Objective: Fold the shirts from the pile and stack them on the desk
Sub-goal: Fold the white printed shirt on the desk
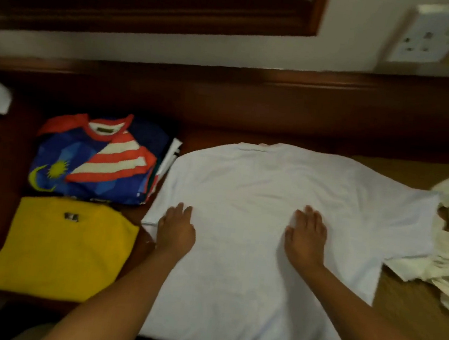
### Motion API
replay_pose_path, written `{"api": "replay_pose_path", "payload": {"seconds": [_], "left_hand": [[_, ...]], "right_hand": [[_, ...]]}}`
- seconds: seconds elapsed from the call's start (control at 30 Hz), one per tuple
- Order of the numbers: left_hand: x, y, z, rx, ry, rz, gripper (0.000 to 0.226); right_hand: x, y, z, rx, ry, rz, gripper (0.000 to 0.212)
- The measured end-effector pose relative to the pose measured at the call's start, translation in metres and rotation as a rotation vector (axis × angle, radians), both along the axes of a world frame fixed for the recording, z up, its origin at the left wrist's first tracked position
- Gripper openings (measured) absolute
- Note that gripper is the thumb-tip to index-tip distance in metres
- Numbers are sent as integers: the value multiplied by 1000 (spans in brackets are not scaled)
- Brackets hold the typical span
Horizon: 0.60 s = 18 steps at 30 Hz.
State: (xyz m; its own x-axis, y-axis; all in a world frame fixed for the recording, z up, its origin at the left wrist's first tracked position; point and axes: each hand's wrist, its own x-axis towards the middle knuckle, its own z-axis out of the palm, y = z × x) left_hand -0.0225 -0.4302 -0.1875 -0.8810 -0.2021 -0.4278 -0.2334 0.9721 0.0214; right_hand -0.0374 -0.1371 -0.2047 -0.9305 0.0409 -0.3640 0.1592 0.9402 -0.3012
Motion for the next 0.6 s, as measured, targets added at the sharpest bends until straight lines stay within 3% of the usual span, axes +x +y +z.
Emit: {"api": "replay_pose_path", "payload": {"seconds": [0.17,0.33,0.47,0.6], "left_hand": [[45,-51,0,79,255,314,42],[45,-66,-7,145,327,613,63],[29,-83,-11,71,232,577,61],[21,-101,-14,79,276,436,26]], "right_hand": [[-29,-108,20,-135,76,300,48],[-64,-210,29,-173,97,439,47],[-84,-259,21,-38,131,653,47],[-90,-286,10,-14,112,920,52]]}}
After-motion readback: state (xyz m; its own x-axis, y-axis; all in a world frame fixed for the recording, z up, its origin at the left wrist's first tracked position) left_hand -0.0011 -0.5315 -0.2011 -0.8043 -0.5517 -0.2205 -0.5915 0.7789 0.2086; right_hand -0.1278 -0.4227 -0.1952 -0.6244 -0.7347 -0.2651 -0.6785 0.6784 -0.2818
